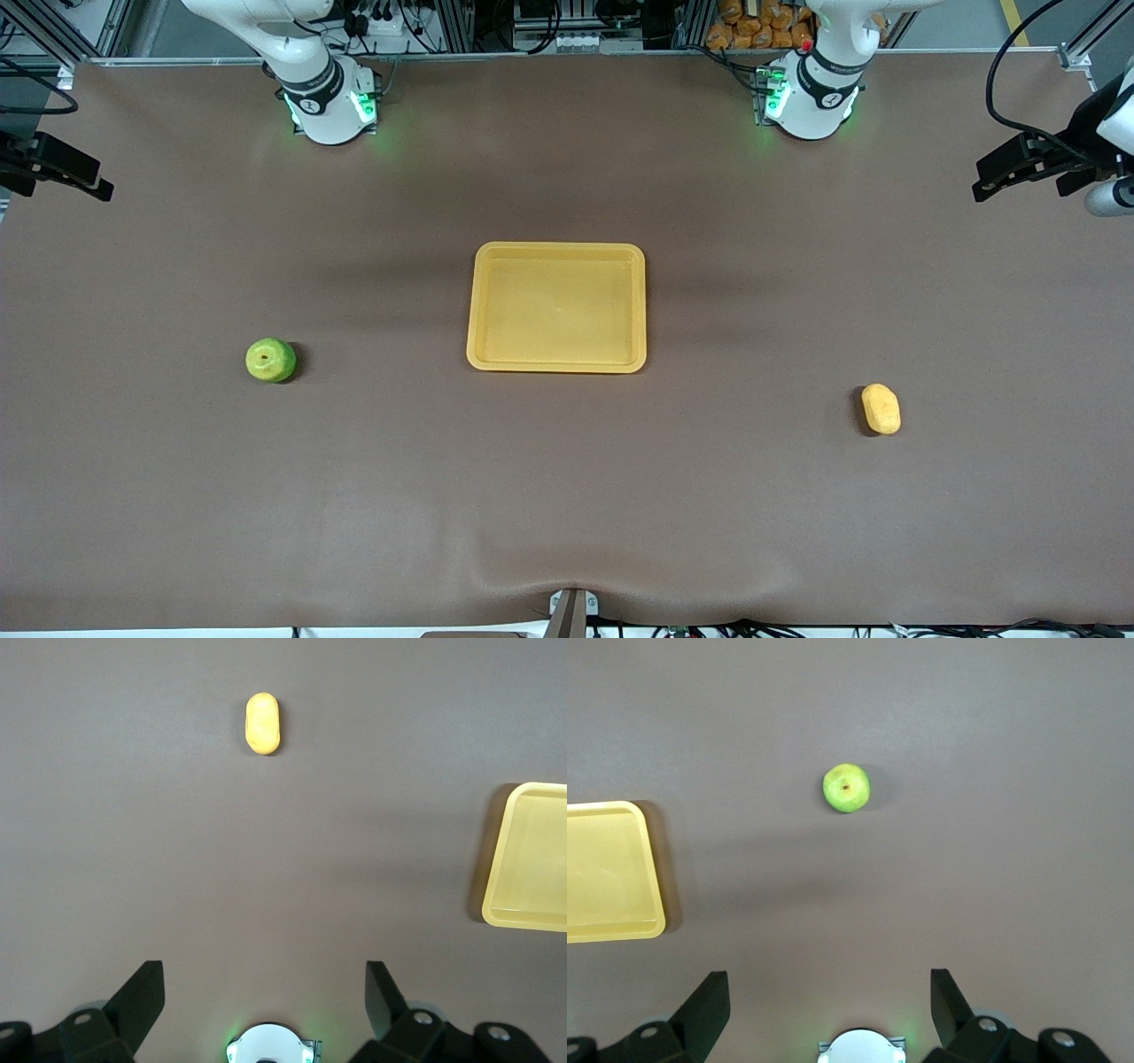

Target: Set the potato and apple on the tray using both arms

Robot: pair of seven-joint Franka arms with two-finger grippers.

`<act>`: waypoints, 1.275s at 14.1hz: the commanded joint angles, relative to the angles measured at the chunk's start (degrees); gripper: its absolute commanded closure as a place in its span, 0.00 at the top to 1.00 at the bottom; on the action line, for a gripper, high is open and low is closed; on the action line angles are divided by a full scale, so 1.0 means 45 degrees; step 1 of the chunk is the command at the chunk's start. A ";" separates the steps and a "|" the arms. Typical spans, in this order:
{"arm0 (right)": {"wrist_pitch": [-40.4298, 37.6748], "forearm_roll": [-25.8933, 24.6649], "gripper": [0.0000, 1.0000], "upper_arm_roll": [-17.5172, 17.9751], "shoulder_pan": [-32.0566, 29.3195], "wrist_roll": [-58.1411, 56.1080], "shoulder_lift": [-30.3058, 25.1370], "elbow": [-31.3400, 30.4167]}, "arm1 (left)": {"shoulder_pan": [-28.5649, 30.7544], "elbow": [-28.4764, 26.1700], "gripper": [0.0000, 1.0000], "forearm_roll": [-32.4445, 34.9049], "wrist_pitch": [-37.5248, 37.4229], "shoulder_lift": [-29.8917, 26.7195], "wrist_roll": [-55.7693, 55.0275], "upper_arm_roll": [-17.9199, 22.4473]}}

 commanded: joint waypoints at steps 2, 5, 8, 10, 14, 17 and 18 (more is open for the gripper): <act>-0.0231 -0.0350 1.00 0.0040 0.0119 -0.0049 0.0201 0.0406 | -0.0010 0.0135 1.00 -0.0207 -0.0306 -0.0120 -0.0027 0.0016; -0.0212 -0.0234 1.00 0.0021 0.0060 -0.0011 0.0201 0.0406 | 0.0029 0.0310 1.00 -0.0226 -0.0306 -0.0043 -0.0027 0.0054; -0.0212 -0.0194 1.00 0.0001 0.0021 0.0009 0.0201 0.0426 | 0.0049 0.0428 1.00 -0.0227 -0.0287 0.0133 0.0147 0.0133; -0.0212 -0.0194 1.00 0.0001 0.0040 0.0009 0.0201 0.0406 | -0.0009 0.0331 1.00 -0.0226 -0.0306 0.0153 0.0168 0.0133; -0.0212 -0.0194 1.00 0.0001 0.0079 0.0009 0.0220 0.0406 | -0.0107 0.0253 1.00 -0.0207 -0.0306 0.0173 -0.0008 -0.0004; -0.0251 -0.0213 1.00 0.0021 0.0586 0.0068 0.0259 0.0328 | -0.0068 0.0038 1.00 -0.0207 -0.0306 0.0153 -0.0027 -0.0024; -0.0270 -0.0252 1.00 0.0021 0.0529 0.0048 0.0260 0.0347 | -0.0068 -0.0021 1.00 -0.0207 -0.0306 0.0153 -0.0047 -0.0024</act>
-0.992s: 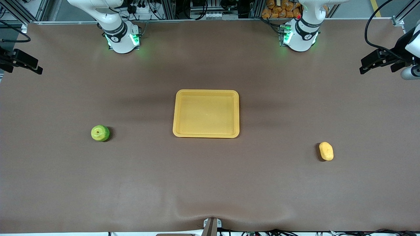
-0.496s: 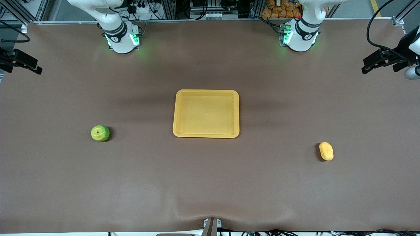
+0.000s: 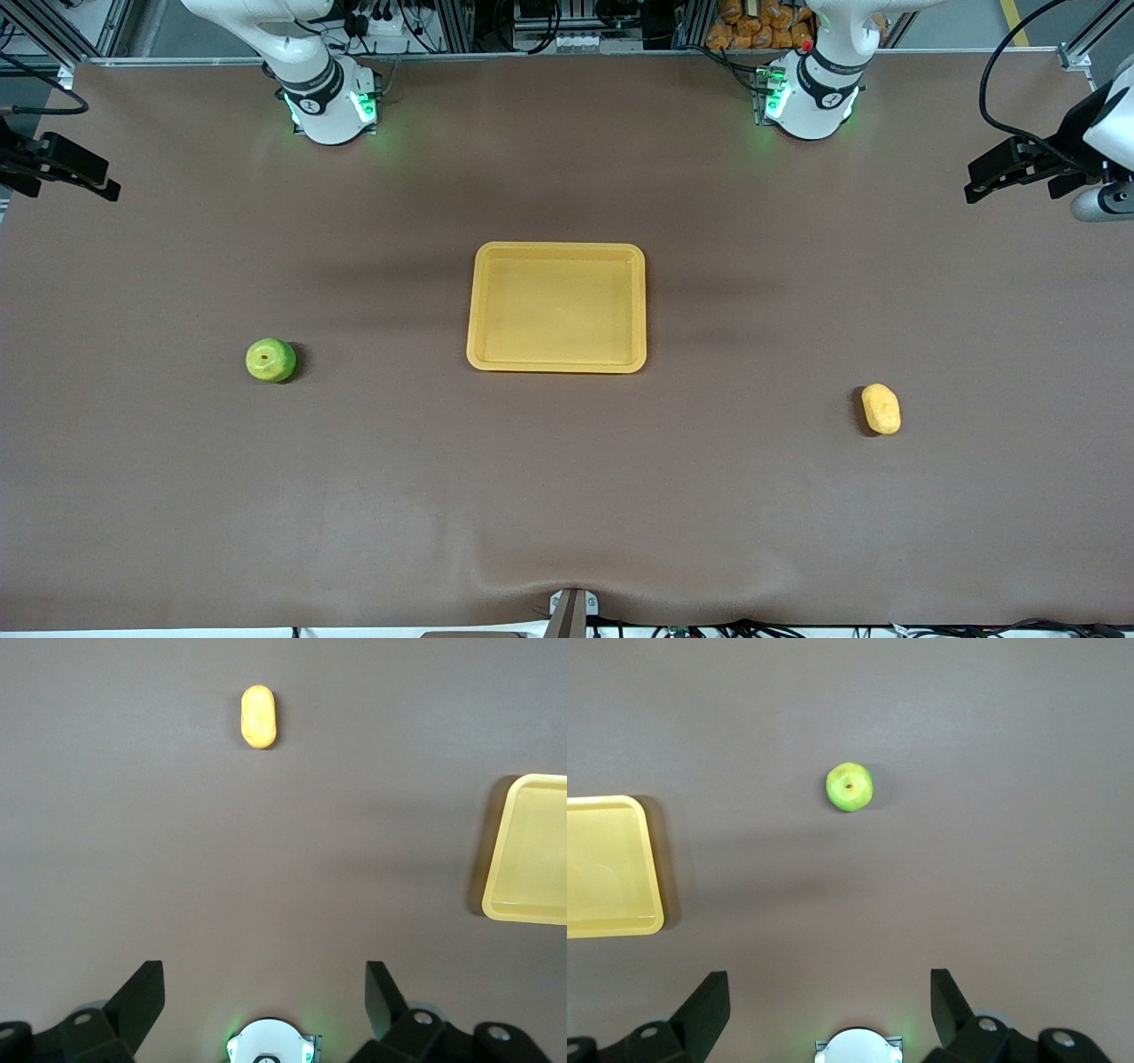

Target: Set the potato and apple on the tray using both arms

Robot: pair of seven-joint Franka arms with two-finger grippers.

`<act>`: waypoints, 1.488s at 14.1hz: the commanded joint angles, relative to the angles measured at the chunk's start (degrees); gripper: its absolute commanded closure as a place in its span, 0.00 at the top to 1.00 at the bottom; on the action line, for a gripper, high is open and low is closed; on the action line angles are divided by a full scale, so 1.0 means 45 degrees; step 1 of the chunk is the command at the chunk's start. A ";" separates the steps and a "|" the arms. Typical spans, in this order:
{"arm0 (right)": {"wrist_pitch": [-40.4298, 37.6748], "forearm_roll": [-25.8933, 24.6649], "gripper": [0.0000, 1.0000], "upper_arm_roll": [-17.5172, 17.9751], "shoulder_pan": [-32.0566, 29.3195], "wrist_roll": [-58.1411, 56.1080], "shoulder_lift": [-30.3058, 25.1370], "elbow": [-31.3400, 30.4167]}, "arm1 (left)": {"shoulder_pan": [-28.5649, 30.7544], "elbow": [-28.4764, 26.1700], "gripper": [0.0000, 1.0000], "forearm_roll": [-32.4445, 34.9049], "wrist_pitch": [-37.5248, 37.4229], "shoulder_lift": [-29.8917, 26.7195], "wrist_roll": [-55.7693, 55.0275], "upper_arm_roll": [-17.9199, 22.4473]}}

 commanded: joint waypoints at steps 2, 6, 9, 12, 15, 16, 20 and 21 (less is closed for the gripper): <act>-0.0350 -0.0179 1.00 -0.0066 0.0085 -0.0012 0.0199 0.0402 | -0.0017 -0.0056 1.00 -0.0206 -0.0151 0.0039 -0.0058 0.0045; -0.0371 -0.0199 1.00 -0.0086 0.0084 -0.0013 0.0218 0.0402 | 0.0022 -0.0251 1.00 -0.0206 0.0043 0.0390 -0.0098 0.0045; -0.0371 -0.0218 1.00 -0.0086 0.0065 -0.0013 0.0218 0.0402 | 0.0041 -0.0777 1.00 -0.0148 0.0745 0.0430 -0.0098 0.0065; -0.0371 -0.0199 1.00 -0.0086 0.0085 -0.0013 0.0218 0.0402 | 0.0041 -0.1558 1.00 -0.0051 0.1604 0.0430 -0.0098 0.0065; -0.0371 -0.0218 1.00 -0.0086 0.0065 -0.0013 0.0218 0.0402 | 0.0041 -0.2105 1.00 -0.0011 0.2425 0.0430 -0.0117 0.0065; -0.0390 -0.0199 1.00 -0.0086 0.0084 -0.0032 0.0218 0.0402 | 0.0041 -0.2281 1.00 -0.0011 0.2640 0.0430 -0.0117 0.0065; -0.0390 -0.0237 1.00 -0.0086 0.0065 -0.0032 0.0218 0.0402 | 0.0041 -0.2615 1.00 0.0008 0.3266 0.0663 -0.0214 0.0123; -0.0390 -0.0257 1.00 -0.0086 0.0065 -0.0032 0.0199 0.0402 | 0.0061 -0.2634 1.00 0.0008 0.3461 0.0741 -0.0292 0.0124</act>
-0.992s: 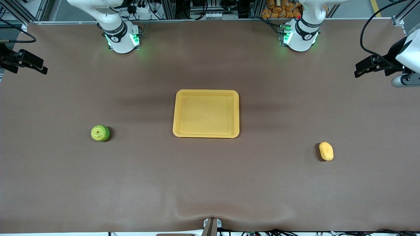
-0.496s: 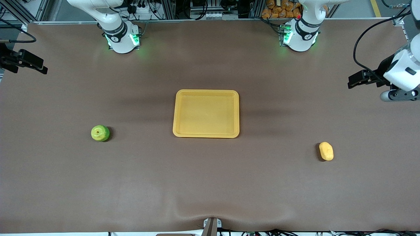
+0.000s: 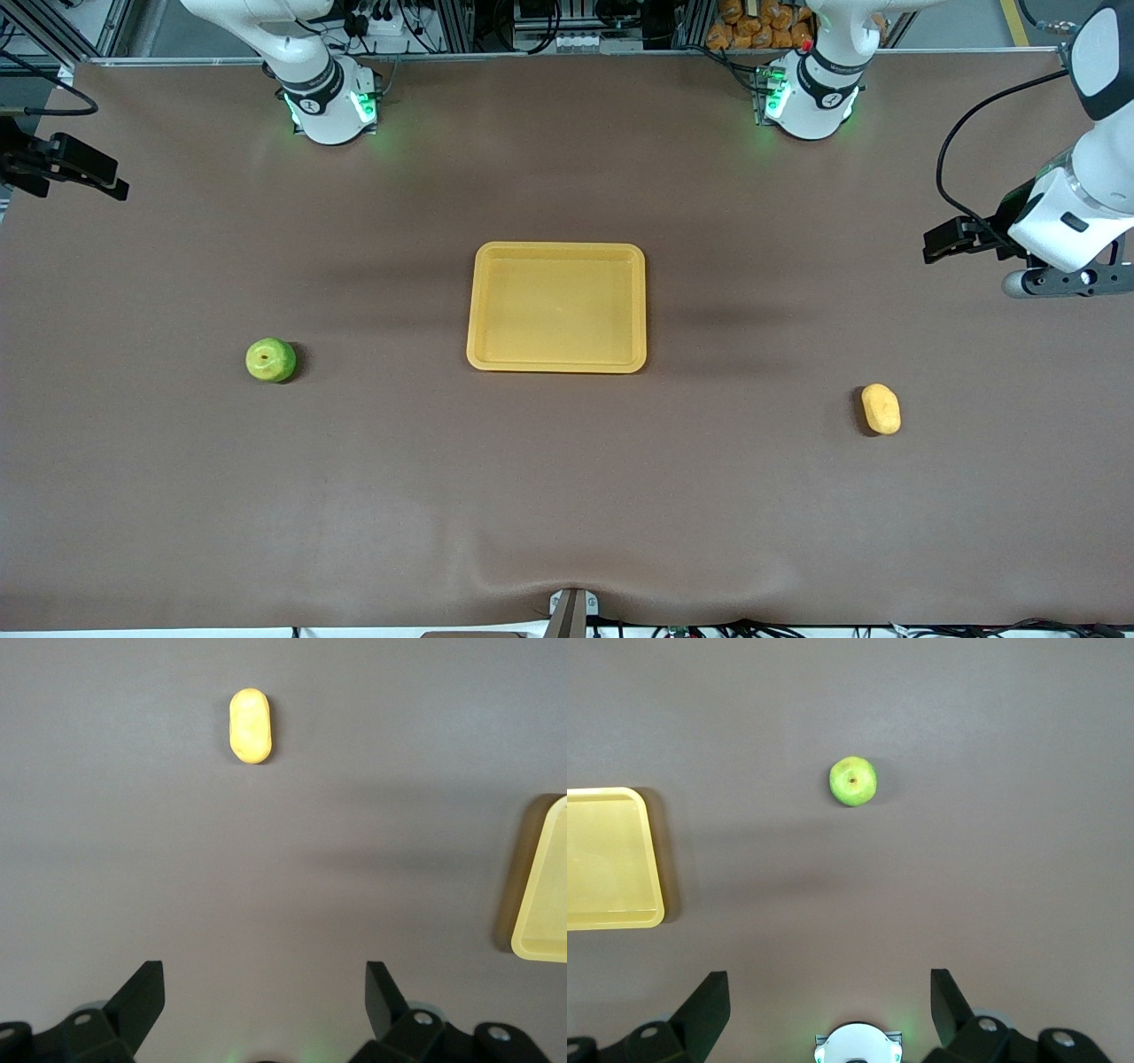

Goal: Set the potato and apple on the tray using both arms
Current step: 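Lower the right gripper to the apple while the left gripper lowers to the potato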

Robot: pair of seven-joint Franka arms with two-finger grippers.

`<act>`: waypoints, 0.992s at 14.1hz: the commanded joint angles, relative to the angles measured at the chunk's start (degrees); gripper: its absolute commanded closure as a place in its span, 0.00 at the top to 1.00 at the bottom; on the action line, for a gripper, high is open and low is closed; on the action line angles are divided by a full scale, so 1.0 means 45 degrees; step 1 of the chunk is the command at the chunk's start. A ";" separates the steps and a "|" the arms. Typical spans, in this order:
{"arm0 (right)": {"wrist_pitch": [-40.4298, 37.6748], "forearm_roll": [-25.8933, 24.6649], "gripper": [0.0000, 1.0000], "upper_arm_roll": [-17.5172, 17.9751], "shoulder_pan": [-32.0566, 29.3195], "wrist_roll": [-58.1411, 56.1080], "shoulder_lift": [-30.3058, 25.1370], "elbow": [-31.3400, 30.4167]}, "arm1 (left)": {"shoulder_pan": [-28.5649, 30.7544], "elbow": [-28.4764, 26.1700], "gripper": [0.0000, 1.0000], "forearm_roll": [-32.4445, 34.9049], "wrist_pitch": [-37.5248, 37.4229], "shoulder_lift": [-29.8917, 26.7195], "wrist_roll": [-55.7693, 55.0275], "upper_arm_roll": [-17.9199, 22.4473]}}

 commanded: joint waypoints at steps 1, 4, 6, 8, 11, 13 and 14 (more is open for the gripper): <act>-0.0260 -0.0233 1.00 0.0029 -0.0034 -0.0016 0.0185 0.0398 | 0.0029 -0.0156 1.00 0.0008 0.0483 0.0205 -0.0213 0.0068; -0.0260 -0.0232 1.00 0.0029 -0.0014 -0.0035 0.0185 0.0398 | 0.0029 -0.0156 1.00 0.0027 0.0893 0.0576 -0.0232 0.0106; -0.0240 -0.0252 1.00 0.0029 -0.0033 -0.0016 0.0185 0.0398 | 0.0010 -0.0175 1.00 0.0687 0.1166 0.0753 -0.0310 0.0049; -0.0240 -0.0213 1.00 0.0029 -0.0034 -0.0035 0.0185 0.0398 | 0.0010 -0.0448 1.00 0.0867 0.1634 0.0850 -0.0679 0.0029; -0.0240 -0.0174 1.00 0.0029 -0.0034 -0.0015 0.0204 0.0398 | 0.0146 -0.0955 1.00 0.0867 0.2609 0.0948 -0.0740 0.0029; -0.0240 -0.0174 1.00 0.0029 0.0024 -0.0015 0.0224 0.0398 | 0.0204 -0.1287 1.00 0.0867 0.3332 0.1065 -0.0740 0.0048; -0.0240 -0.0154 1.00 0.0029 0.0044 -0.0015 0.0243 0.0398 | 0.0340 -0.1308 1.00 0.0867 0.3568 0.1182 -0.0740 0.0048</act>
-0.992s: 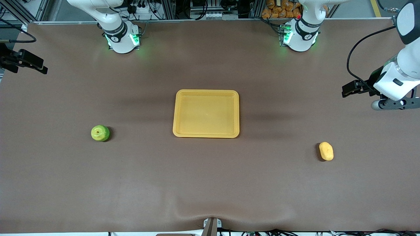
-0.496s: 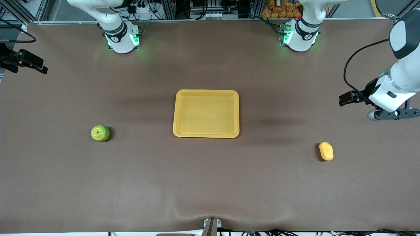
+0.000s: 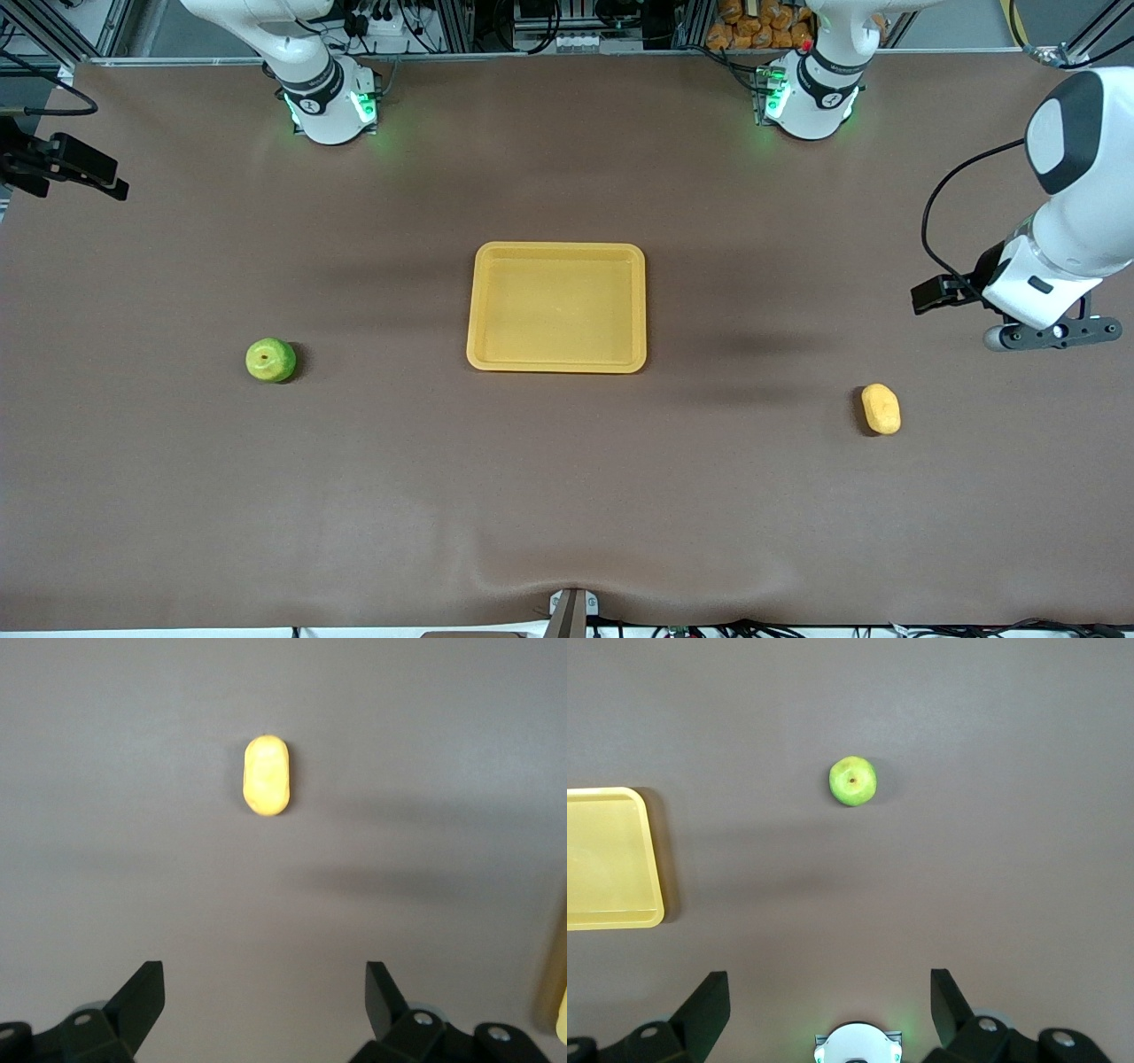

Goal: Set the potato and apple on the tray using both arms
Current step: 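Lower the right gripper to the apple while the left gripper lowers to the potato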

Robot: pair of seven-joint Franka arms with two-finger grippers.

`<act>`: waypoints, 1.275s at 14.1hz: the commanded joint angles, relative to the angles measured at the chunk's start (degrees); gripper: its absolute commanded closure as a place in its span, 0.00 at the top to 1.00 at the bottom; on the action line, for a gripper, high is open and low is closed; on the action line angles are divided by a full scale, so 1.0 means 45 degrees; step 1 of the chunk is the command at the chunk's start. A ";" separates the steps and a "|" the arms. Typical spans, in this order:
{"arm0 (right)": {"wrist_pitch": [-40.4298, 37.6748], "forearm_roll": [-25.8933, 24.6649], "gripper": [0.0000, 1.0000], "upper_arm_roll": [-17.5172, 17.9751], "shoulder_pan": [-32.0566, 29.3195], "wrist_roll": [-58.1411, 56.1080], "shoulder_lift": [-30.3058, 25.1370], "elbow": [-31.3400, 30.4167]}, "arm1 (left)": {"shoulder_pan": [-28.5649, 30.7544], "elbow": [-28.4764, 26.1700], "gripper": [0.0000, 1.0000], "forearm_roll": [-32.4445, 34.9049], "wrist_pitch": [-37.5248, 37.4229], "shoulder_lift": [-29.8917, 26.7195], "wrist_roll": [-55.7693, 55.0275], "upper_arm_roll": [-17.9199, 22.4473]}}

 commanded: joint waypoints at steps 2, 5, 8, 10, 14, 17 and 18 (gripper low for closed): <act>-0.0179 -0.0112 1.00 0.0083 0.0179 0.0005 0.0645 0.0397 | 0.0343 -0.0392 1.00 0.0312 0.1256 0.0301 -0.0180 -0.0033; -0.0042 0.0180 1.00 0.0103 0.0706 0.0025 0.1641 0.0436 | 0.0343 -0.0470 1.00 0.0312 0.2155 0.0866 -0.0199 0.0006; 0.0795 0.0260 1.00 0.0103 0.1447 0.0161 0.2540 0.0475 | 0.0558 -0.0451 1.00 0.0312 0.3462 0.1666 -0.0199 0.0025; 0.1459 0.0279 1.00 0.0103 0.1819 0.0161 0.3145 0.0475 | 0.0558 -0.0451 1.00 0.0370 0.4459 0.2252 -0.0199 0.0045; 0.1970 0.0299 1.00 0.0103 0.2289 0.0161 0.4064 0.0475 | 0.0539 -0.0431 1.00 0.0468 0.5127 0.2996 -0.0199 0.0026; 0.2747 0.0240 1.00 0.0084 0.2232 0.0103 0.5079 0.0611 | 0.0539 -0.0451 1.00 0.0488 0.5575 0.3347 -0.0218 0.0025; 0.3196 0.0298 1.00 0.0064 0.2057 -0.0014 0.5333 0.0612 | 0.0539 -0.0451 1.00 0.0469 0.5828 0.3523 -0.0277 0.0025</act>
